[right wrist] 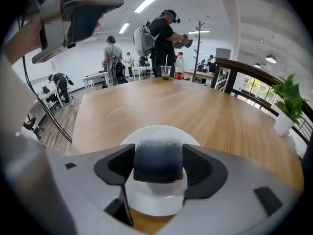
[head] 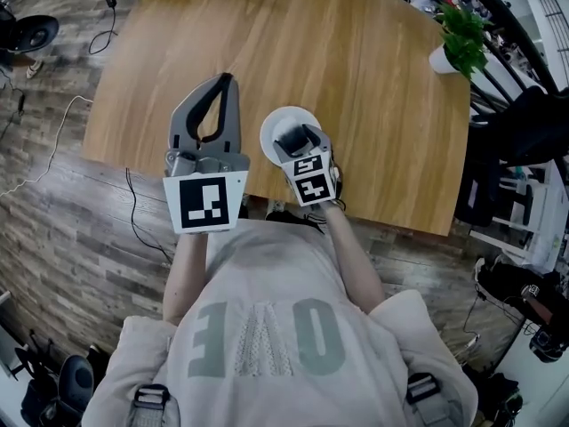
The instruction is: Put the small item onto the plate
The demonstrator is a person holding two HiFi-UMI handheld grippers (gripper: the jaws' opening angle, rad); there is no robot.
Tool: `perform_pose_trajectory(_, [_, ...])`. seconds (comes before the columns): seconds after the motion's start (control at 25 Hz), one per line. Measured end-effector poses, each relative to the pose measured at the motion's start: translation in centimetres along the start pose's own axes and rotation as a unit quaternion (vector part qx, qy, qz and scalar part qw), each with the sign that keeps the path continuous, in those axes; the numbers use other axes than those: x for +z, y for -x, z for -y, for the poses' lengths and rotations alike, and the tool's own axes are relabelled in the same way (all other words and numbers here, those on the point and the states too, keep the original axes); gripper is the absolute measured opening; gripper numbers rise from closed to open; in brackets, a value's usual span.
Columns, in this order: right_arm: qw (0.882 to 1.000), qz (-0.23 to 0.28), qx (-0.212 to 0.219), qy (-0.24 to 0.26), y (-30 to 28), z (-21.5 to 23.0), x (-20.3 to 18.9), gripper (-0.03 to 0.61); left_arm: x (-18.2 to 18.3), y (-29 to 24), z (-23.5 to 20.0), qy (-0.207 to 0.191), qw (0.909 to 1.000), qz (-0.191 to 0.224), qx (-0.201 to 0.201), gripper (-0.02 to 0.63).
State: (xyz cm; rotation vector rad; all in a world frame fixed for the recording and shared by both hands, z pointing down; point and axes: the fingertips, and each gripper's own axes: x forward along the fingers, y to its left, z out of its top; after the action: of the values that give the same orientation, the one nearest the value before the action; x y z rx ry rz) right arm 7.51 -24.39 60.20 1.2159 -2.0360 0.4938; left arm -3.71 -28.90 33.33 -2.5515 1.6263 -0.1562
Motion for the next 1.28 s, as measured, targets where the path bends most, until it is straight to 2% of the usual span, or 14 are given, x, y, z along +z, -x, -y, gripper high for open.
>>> perform_pose_trajectory(0.32, [1.000,-0.012,-0.012,-0.014,-0.6,1.3,-1.5,0.310,-0.6,0.4,0.2,-0.002,1.0000,-0.008,0.000,0.008])
perform_pose_trajectory(0.52, [0.999,-0.011,-0.004,-0.045,-0.9,1.4,-1.9,0.310,-0.5,0.5,0.1,0.000,1.0000,-0.005,0.002,0.008])
perform_pose_trajectory(0.76, [0.995,0.000,-0.053,-0.082,-1.1,2.1,-1.6,0.313,-0.2,0.2,0.6,-0.006,1.0000,-0.001,-0.006,0.008])
perform_pose_trajectory(0.88, [0.996,0.016,-0.041,-0.073,-0.2,1.6,-0.4,0.314,-0.1,0.3,0.8,0.000,0.9999,-0.001,-0.011,0.008])
perform_pose_trajectory(0.96, [0.996,0.040,-0.036,-0.066,0.9,1.7,1.6,0.314,0.1,0.4,0.8,0.008,0.9999,0.002,-0.012,0.008])
perform_pose_trajectory(1.08, [0.991,0.105,-0.051,-0.070,3.6,3.2,6.2,0.314,0.6,0.4,0.7,0.022,0.9997,0.008,-0.012,0.008])
perform_pose_trajectory(1.16, [0.981,0.161,-0.071,-0.079,6.2,4.7,9.9,0.313,1.1,0.4,0.7,0.023,0.9996,0.012,-0.013,0.008])
perform_pose_trajectory(1.28, [0.960,0.253,-0.091,-0.076,11.0,5.8,15.4,0.311,2.3,0.2,0.6,0.022,0.9993,0.025,-0.016,0.008])
